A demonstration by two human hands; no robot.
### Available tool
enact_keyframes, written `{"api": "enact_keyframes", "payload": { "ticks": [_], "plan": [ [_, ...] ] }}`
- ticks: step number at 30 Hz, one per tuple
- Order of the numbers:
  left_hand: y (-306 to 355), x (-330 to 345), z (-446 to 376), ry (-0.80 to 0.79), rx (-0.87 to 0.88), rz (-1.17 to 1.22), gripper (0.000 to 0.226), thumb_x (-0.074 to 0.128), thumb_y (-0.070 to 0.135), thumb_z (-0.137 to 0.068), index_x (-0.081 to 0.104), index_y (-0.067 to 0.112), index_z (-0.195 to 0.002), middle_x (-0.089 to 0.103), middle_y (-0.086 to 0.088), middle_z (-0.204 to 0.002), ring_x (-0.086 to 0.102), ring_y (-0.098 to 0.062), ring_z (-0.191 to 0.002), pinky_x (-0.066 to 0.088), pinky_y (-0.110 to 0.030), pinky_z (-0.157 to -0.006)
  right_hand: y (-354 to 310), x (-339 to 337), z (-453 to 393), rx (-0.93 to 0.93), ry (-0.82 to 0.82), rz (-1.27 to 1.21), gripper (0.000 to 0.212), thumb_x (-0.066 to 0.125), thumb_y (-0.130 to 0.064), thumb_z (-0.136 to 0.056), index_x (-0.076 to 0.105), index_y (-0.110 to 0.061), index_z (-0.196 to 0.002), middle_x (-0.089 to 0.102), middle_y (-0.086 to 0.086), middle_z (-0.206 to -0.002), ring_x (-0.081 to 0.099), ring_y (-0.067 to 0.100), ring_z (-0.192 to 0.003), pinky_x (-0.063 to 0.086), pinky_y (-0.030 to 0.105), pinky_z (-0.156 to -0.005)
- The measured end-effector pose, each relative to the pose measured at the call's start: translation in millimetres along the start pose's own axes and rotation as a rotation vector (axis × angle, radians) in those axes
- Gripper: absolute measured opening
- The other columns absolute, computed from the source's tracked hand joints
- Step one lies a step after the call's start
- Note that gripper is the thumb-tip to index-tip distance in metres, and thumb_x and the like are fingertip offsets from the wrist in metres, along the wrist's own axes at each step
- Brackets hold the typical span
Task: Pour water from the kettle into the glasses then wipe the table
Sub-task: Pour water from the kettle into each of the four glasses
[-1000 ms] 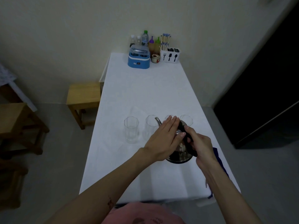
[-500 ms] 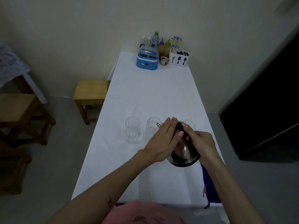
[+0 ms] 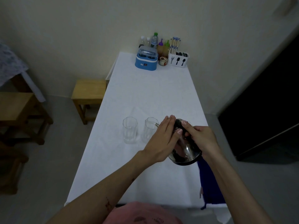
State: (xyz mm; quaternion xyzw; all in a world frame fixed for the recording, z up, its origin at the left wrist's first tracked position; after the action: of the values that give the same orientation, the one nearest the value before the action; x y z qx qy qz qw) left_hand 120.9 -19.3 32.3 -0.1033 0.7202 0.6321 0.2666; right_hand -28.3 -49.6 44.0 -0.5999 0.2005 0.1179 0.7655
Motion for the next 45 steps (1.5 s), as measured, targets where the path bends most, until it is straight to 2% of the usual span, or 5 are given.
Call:
{"api": "enact_keyframes", "payload": {
  "ticks": [20,24,33,40,45],
  "plan": [
    [0.0,-3.5,1.2,0.002,0.014,-0.005,0.06,0.023,0.042,-0.104,0.01,0.014,-0.155,0.009,0.003,-0.164,0.0,-0.003,-0.149,0.0,-0.012,-0.115,-7.2,-1.0,5.7,0.035,0.005,-0.005,0.05,0.078,-0.06,-0.074,0.07,-0.016,-0.052,0.068,-0.003,-0.053,0.063,0.02,-0.061,0.052,0.035,-0.069],
    [0.4,-4.8,1.4,0.002,0.016,0.015,0.06,0.023,0.043,-0.104,0.01,0.014,-0.155,0.01,0.003,-0.164,0.001,-0.004,-0.149,0.003,-0.018,-0.118,-8.2,-0.5,7.6,0.043,0.002,-0.01,0.05,0.078,-0.059,-0.075,0.069,-0.016,-0.052,0.062,-0.008,-0.046,0.059,0.019,-0.058,0.049,0.033,-0.067],
    [2.8,-5.6,3.0,0.024,0.023,0.029,0.062,0.021,0.047,-0.102,0.011,0.016,-0.155,0.011,0.004,-0.164,0.002,-0.004,-0.149,0.008,-0.029,-0.123,-10.1,-2.4,9.8,0.052,0.002,-0.006,0.048,0.079,-0.061,-0.072,0.071,-0.019,-0.05,0.064,-0.005,-0.05,0.059,0.019,-0.058,0.05,0.035,-0.069],
    [7.5,-5.9,4.9,0.04,0.03,0.04,0.064,0.02,0.05,-0.101,0.011,0.018,-0.155,0.01,0.005,-0.164,0.001,-0.004,-0.149,0.01,-0.032,-0.123,-15.3,-4.5,12.9,0.047,0.003,-0.006,0.046,0.079,-0.062,-0.071,0.072,-0.022,-0.051,0.065,-0.004,-0.052,0.059,0.02,-0.058,0.05,0.036,-0.069],
    [13.3,-8.9,4.9,0.058,0.051,0.053,0.064,0.02,0.049,-0.101,0.01,0.017,-0.155,0.009,0.004,-0.164,0.0,-0.005,-0.15,0.01,-0.033,-0.123,-21.7,-8.7,17.2,0.034,0.013,-0.011,0.049,0.079,-0.06,-0.073,0.07,-0.016,-0.052,0.061,-0.007,-0.048,0.058,0.019,-0.059,0.048,0.034,-0.069]
  ]
}}
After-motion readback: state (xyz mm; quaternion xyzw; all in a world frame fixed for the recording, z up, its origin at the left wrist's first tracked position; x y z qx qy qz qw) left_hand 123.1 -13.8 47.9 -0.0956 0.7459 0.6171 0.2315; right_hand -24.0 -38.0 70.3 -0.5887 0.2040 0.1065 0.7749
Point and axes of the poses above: each hand's wrist, its own z-axis away from the middle knuckle, its own x-axis out of the palm, y = z × x, the point moved 9 cm from there along -z, towards the middle knuckle
